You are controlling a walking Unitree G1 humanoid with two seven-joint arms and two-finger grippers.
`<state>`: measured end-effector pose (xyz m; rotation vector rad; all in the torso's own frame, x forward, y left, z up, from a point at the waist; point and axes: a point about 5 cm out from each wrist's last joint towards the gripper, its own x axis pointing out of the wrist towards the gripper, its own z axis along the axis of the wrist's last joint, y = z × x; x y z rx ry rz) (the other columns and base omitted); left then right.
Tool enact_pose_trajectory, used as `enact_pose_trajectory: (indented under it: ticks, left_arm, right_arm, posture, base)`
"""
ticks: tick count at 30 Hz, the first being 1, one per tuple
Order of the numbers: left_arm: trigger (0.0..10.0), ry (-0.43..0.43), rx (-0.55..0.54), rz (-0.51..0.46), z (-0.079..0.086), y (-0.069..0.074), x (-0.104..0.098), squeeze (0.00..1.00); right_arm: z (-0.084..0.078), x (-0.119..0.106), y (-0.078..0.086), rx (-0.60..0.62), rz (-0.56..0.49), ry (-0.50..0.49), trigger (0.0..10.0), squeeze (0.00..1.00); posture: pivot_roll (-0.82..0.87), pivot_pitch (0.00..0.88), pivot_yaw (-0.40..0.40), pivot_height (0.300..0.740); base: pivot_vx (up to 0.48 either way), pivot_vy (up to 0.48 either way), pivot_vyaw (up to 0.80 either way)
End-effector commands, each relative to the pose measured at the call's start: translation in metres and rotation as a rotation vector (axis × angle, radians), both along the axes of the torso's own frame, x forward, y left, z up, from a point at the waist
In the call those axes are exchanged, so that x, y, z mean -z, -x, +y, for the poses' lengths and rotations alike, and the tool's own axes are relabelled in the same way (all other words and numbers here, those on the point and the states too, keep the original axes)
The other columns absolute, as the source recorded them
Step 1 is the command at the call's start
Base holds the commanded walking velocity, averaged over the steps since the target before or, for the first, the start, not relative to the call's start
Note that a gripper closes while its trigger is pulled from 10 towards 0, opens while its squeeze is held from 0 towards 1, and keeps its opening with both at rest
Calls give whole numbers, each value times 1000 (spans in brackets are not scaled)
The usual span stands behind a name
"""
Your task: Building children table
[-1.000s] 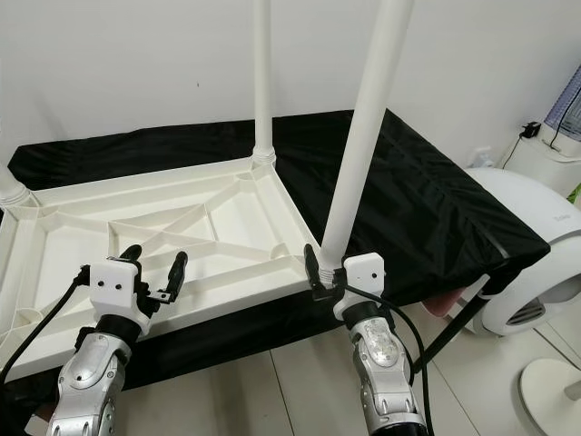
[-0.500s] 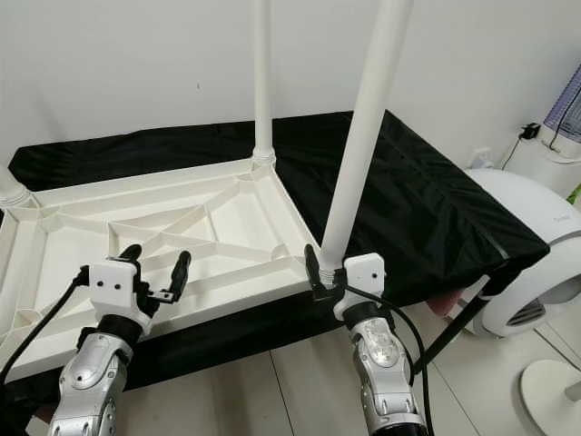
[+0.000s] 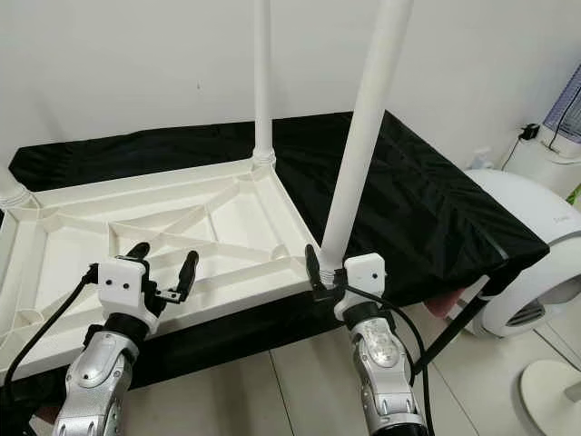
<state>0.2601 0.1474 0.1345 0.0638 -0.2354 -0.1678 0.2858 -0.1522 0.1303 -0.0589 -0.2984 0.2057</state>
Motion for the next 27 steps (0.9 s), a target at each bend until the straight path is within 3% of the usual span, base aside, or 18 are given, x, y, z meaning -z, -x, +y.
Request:
enact_pose_trajectory:
  ticks: [1, 9, 10, 18, 20, 23, 25, 27]
  left_arm:
    - [10000, 59, -101, -1, -6, -3, 3, 0]
    - [10000, 59, -58, -23, -13, -9, -2, 0]
    - [10000, 38, 2, -44, -22, -11, -7, 0]
    - [10000, 21, 85, -73, -33, -13, -16, 0]
    - [10000, -20, 173, -73, -43, -10, -16, 0]
    - [10000, -43, 222, -69, -47, -8, -16, 0]
    - [10000, -112, 295, -72, -50, -9, -15, 0]
    - [10000, -112, 295, -72, -50, -9, -15, 0]
  right_arm:
    - [-2, 2, -1, 6, 16, 5, 10000, 0]
    - [-1, 0, -3, -3, 14, 9, 10000, 0]
    - [-1, 0, -4, -11, 14, 14, 10000, 0]
    - [-2, -1, -3, -15, 15, 24, 10000, 0]
    - [-3, -1, -4, -11, 13, 28, 10000, 0]
    - [-5, -2, -4, -6, 12, 28, 10000, 0]
    - [-7, -1, -4, 3, 12, 30, 10000, 0]
    - [-7, -1, -4, 3, 12, 30, 10000, 0]
  posture:
    - [-38, 25, -18, 740]
    - [-35, 34, -32, 740]
    - [-34, 37, -37, 740]
    - [-39, 51, -32, 740]
    - [-41, 62, -13, 740]
    - [-41, 62, -13, 740]
    - [-40, 65, -6, 740]
    - [-40, 65, -6, 740]
  base:
    - [0, 0, 0]
    - [0, 0, 0]
    - [0, 0, 0]
    - [0, 0, 0]
    - [0, 0, 0]
    - [0, 0, 0]
    - [0, 0, 0]
    - [0, 0, 0]
